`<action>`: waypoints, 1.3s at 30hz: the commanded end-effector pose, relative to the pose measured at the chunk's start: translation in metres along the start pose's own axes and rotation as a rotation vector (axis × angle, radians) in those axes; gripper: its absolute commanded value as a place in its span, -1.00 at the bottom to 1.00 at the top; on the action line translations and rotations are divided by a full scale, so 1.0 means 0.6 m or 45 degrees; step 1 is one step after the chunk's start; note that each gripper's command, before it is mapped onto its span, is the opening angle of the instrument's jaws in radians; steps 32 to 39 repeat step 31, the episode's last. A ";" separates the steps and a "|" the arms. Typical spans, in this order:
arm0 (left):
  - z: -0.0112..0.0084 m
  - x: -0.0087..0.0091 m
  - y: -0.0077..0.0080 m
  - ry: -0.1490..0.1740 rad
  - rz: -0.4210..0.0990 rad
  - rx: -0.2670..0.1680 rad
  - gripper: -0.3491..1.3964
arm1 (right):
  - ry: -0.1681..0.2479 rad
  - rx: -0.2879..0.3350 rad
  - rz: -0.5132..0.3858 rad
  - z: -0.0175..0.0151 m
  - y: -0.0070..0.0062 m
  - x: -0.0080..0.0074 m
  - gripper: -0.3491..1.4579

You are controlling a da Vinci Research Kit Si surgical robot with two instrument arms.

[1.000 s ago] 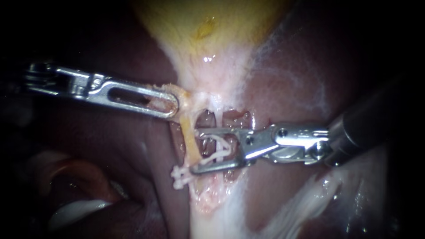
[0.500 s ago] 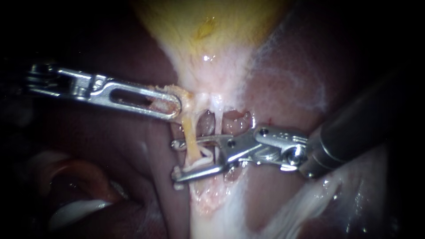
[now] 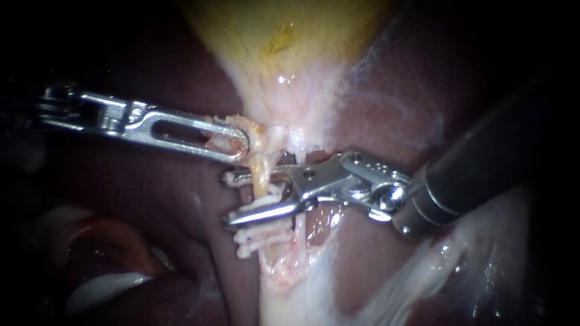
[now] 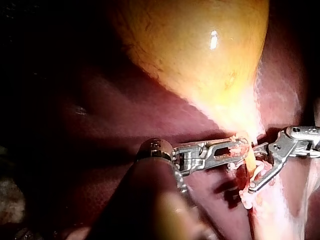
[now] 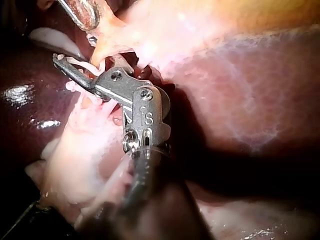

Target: Clipping third clip left tube

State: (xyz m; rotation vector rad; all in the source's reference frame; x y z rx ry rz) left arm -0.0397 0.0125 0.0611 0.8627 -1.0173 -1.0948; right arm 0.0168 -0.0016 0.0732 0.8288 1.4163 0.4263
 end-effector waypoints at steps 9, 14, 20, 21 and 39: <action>0.0000 0.0000 0.0001 0.001 0.000 0.003 -1.00 | 0.004 0.001 0.090 -0.0008 -0.0005 -0.0002 -0.65; 0.0000 0.0000 0.0002 0.001 0.000 0.003 -1.00 | 0.003 -0.001 0.150 -0.0020 -0.0009 -0.0004 -1.00; 0.0000 0.0000 0.0002 0.001 0.000 0.003 -1.00 | -0.009 -0.002 0.150 -0.0022 -0.0011 -0.0007 -1.00; 0.0000 0.0000 0.0002 0.001 0.000 0.003 -1.00 | -0.009 -0.002 0.150 -0.0022 -0.0011 -0.0007 -1.00; 0.0000 0.0000 0.0002 0.001 0.000 0.002 -1.00 | -0.010 0.000 0.150 -0.0026 -0.0010 -0.0007 -1.00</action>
